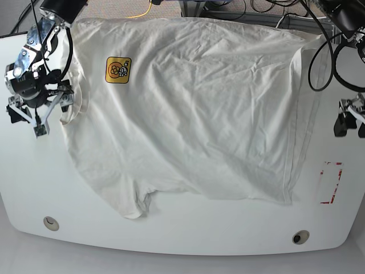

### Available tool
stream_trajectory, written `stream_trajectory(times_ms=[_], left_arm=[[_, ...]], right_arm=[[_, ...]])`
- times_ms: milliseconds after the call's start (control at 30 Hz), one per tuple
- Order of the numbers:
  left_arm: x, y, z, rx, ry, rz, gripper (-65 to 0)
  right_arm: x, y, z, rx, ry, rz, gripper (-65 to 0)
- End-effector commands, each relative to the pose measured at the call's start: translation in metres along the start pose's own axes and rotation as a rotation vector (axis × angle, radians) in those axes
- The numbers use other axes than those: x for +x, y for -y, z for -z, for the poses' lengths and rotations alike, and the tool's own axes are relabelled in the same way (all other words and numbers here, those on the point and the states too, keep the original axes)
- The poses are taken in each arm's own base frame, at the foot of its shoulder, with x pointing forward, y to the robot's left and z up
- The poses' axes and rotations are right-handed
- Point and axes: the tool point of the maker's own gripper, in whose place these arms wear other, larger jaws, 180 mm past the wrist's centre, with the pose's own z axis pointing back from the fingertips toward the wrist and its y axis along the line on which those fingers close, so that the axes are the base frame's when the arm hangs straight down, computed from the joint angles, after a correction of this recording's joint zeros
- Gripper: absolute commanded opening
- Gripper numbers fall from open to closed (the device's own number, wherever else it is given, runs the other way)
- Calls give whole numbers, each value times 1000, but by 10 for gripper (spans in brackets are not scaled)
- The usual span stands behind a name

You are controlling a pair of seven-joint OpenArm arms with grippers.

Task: Layout the t-shirt on the table in an organized manner, then fold the t-shirt properly
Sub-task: 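Release the shirt and move both grippers to its side edges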

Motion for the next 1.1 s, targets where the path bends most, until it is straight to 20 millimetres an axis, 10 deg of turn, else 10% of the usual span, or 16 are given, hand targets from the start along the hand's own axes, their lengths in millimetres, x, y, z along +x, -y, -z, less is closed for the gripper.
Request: stream_trajectory(times_ms=[0, 500, 1067], left_arm=[[21, -7, 16, 9, 13, -55, -169], [76, -3, 108, -62, 86, -162, -167], [67, 14, 145, -102, 91, -165, -167]], right_arm=[[32, 18, 13, 1, 57, 54, -30], [102, 13, 111, 196, 210, 252, -30], [98, -14, 162, 348, 277, 456, -30]])
